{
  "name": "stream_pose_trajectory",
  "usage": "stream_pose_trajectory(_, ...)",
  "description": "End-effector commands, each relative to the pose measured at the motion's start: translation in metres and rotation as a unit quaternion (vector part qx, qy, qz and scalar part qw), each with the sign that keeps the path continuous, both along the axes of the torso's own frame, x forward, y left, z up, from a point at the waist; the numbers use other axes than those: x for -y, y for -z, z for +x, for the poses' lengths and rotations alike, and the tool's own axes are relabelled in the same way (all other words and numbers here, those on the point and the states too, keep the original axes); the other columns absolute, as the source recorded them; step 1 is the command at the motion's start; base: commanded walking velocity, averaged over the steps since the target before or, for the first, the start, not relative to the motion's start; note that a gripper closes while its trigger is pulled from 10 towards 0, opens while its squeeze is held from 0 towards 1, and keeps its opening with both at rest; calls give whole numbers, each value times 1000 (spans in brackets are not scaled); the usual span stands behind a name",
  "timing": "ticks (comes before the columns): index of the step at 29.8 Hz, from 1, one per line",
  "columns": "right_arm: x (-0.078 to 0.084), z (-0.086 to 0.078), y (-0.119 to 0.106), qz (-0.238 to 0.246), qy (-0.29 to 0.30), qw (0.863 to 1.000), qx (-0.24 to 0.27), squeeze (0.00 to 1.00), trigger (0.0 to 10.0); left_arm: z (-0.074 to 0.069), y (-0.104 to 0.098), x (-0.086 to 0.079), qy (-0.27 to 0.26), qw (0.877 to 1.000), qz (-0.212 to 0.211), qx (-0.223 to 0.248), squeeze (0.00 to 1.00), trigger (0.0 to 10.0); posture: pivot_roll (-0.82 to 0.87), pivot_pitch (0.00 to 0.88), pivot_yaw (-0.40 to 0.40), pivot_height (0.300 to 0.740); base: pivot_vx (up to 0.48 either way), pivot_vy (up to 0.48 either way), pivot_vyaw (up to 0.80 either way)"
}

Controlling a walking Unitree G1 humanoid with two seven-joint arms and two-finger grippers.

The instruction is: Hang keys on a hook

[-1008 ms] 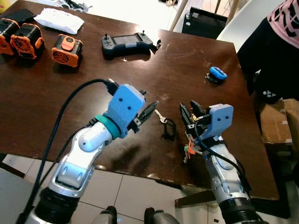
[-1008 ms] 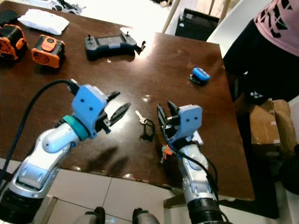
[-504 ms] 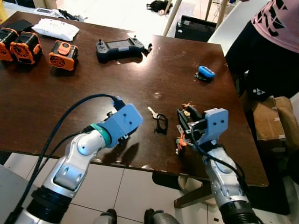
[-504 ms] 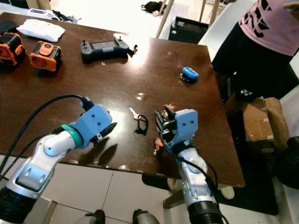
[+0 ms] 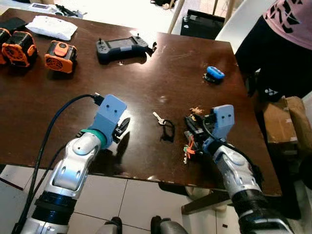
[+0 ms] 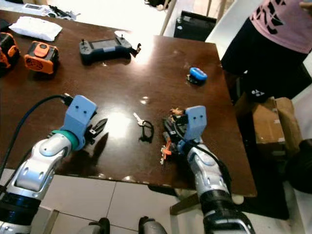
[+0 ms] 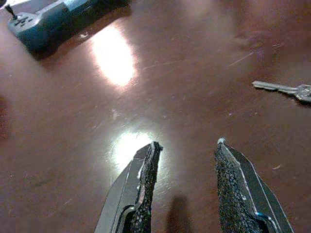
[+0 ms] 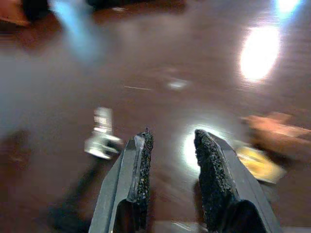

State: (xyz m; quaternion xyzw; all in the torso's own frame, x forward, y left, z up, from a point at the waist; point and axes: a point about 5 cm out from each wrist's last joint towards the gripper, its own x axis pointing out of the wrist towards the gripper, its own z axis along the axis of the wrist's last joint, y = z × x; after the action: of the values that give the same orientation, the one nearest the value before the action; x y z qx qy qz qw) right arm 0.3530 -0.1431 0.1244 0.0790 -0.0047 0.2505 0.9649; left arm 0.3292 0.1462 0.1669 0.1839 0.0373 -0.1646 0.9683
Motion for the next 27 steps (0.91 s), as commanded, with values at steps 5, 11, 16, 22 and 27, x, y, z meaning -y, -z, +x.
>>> stream_pose_trajectory(5,-17,2,-14,35,-56,998,3,0,10000,-5,7,-2,-11,1000,-7,-20,0,10000,-93,160,-69,740,0,0,0)
stream_pose_trajectory(11,-18,-4,0,-15,-73,997,-18,0,10000,-7,8,-2,-13,1000,-10,-22,0,10000,-84,159,-83,740,0,0,0)
stream_pose_trajectory(16,-1,-13,7,-31,-51,998,-26,0,10000,-9,9,-2,-12,1000,-12,-24,0,10000,-91,160,-85,740,0,0,0)
stream_pose_trajectory(22,9,-11,10,-50,-36,997,-37,0,10000,-6,9,2,-7,1000,-13,-26,0,10000,-107,159,-76,740,0,0,0)
stream_pose_trajectory(27,8,-6,14,-65,-35,996,-58,0,10000,-4,8,4,-1,1000,-12,-26,0,10000,-114,161,-70,740,0,0,0)
